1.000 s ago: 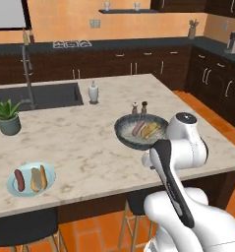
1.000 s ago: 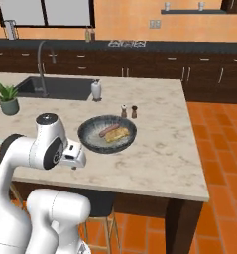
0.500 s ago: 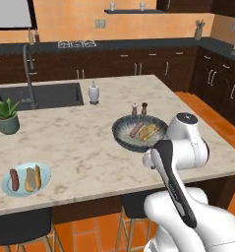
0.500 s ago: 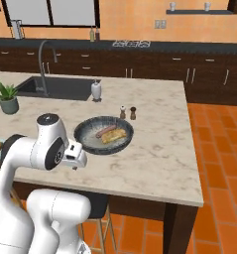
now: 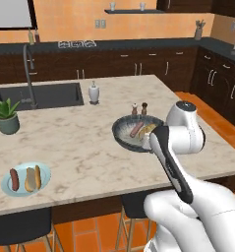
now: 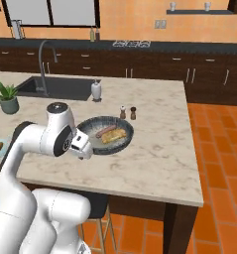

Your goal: Place one bun and one sausage from the bowl on each plate.

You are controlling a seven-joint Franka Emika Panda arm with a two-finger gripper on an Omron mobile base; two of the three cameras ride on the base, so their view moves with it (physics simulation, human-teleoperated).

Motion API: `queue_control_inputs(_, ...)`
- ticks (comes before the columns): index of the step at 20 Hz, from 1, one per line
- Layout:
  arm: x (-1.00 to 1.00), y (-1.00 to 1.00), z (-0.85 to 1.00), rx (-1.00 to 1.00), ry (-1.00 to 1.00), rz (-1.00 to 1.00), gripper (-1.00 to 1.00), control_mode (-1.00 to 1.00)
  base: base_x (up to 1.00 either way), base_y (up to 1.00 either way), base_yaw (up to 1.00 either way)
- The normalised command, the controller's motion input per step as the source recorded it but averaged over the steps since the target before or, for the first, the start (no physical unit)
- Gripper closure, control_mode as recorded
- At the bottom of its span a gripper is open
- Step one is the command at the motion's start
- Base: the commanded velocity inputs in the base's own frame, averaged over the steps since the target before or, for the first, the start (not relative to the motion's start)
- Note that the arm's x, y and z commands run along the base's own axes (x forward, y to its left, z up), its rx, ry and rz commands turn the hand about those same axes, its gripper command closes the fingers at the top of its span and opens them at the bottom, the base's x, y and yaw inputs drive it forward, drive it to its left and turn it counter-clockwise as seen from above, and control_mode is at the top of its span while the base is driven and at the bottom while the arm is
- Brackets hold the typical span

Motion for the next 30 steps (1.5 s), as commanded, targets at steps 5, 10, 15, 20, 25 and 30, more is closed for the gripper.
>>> queue_control_inputs(5, 0.96, -0.16, 0.47, 0.08, 0.18, -0.29, -1.00, -1.00, 0.00, 0.00, 0.00)
queue_control_inputs(10, 1.00, -0.65, 0.16, 0.00, 0.24, -0.12, -1.00, -1.00, 0.00, 0.00, 0.00)
queue_control_inputs(15, 1.00, -0.41, -0.08, 0.00, 0.24, -0.08, -1.00, -1.00, 0.00, 0.00, 0.00)
queue_control_inputs(20, 1.00, 0.29, -0.62, -0.01, 0.10, -0.09, -1.00, -1.00, 0.00, 0.00, 0.00)
queue_control_inputs(25, 1.00, 0.11, -0.95, -0.03, 0.05, -0.04, -1.00, -1.00, 0.00, 0.00, 0.00)
queue_control_inputs(30, 0.65, -0.31, -0.83, -0.01, 0.13, -0.06, -1.00, -1.00, 0.00, 0.00, 0.00)
